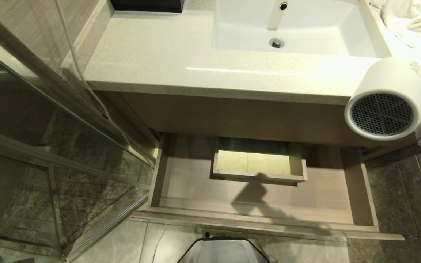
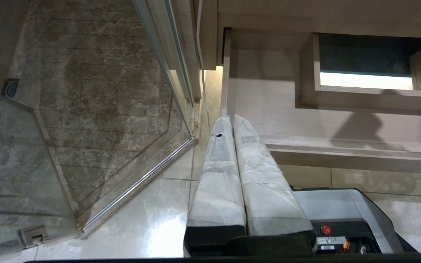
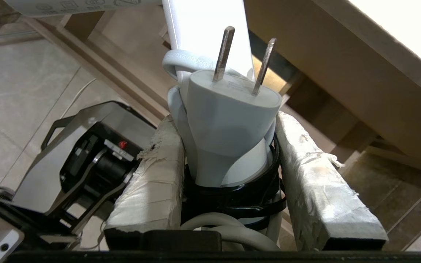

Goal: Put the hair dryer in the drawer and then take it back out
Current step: Put it into the drawer

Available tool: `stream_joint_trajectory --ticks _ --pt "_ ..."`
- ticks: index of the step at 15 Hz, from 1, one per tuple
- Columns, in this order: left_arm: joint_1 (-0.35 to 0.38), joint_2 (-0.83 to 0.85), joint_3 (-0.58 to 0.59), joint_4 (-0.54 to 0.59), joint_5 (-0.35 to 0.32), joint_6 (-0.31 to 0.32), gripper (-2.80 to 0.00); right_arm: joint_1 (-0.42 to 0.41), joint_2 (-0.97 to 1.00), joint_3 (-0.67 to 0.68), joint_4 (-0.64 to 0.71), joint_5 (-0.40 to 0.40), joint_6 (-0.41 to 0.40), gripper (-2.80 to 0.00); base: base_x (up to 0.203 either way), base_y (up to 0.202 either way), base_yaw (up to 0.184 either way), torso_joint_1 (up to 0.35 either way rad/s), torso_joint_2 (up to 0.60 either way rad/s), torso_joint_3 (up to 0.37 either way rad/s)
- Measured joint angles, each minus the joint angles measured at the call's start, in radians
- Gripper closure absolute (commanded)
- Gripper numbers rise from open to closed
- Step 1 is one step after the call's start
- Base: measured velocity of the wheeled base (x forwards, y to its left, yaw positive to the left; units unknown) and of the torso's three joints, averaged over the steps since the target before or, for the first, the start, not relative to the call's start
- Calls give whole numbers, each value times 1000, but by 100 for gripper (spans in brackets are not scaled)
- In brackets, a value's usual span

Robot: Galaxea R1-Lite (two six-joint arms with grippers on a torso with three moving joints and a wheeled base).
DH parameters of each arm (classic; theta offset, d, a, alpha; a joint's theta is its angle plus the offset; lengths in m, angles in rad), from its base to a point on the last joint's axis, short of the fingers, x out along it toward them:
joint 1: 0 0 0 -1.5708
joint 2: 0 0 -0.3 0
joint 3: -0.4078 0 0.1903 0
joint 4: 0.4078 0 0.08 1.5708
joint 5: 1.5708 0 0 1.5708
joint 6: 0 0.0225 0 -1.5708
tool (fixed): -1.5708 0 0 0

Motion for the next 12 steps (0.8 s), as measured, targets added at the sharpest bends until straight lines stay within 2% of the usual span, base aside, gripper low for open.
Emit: stream_joint_trajectory --ticks 3,6,12 --pt "0 0 0 0 0 0 0 5 -58 56 -16 -105 8 0 0 0 0 0 0 0" --pt "0 0 0 0 0 0 0 6 -110 120 -57 -139 46 0 0 0 0 -88 201 106" --pt "0 0 0 0 0 0 0 10 -190 188 -96 -146 48 0 0 0 0 -165 319 158"
